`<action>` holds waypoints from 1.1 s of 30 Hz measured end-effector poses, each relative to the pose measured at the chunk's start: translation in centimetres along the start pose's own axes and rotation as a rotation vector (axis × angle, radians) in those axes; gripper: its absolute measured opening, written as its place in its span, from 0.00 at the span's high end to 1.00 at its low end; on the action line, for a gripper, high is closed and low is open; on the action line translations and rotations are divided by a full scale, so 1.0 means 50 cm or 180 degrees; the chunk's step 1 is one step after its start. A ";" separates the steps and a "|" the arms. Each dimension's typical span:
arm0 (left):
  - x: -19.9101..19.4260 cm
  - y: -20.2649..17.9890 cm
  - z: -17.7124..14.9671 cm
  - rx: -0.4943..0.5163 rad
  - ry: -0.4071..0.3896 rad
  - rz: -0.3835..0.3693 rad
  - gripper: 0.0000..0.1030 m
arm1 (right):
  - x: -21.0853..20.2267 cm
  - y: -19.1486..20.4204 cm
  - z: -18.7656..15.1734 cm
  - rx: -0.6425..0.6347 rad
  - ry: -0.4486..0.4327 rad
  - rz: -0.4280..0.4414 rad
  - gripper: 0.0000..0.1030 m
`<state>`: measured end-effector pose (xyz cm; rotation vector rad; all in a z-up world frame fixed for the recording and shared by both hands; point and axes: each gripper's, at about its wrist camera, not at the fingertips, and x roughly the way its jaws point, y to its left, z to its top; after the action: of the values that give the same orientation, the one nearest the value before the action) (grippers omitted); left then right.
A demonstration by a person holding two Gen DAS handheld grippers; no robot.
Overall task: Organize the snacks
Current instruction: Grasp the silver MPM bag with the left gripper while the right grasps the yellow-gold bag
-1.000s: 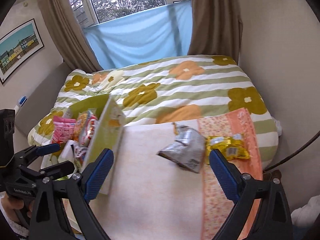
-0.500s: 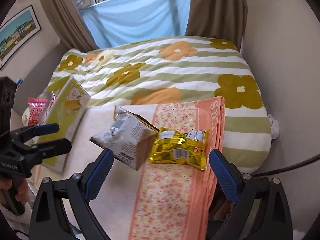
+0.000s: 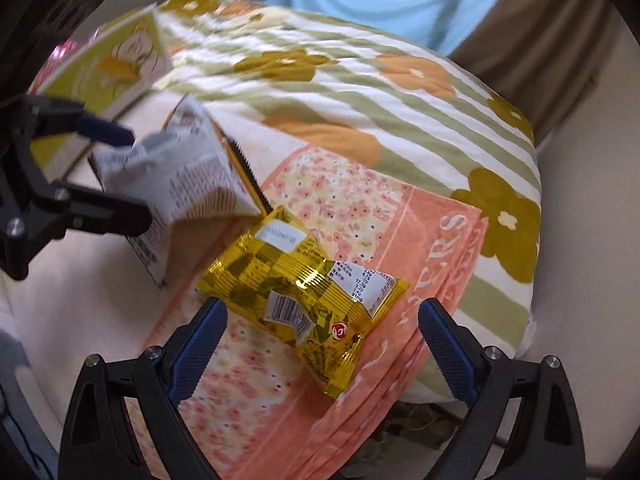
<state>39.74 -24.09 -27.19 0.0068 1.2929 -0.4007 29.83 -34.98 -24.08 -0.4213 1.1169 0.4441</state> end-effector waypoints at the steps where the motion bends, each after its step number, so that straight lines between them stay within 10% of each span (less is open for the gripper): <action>1: 0.009 0.003 0.000 -0.0009 0.0031 0.0009 0.00 | 0.005 0.002 0.000 -0.0097 0.0007 -0.0003 0.07; 15: 0.051 0.019 0.012 0.0066 0.0134 -0.0123 0.23 | 0.072 0.030 0.020 -0.1145 0.0180 -0.0054 0.07; 33: -0.006 0.047 -0.006 -0.0137 -0.0062 -0.0128 0.31 | 0.092 0.029 0.030 -0.0875 0.0174 0.0192 0.23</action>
<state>40.07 -21.74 -27.54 -0.0595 1.2837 -0.4063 31.91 -32.36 -27.90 -0.6447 1.1272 0.6461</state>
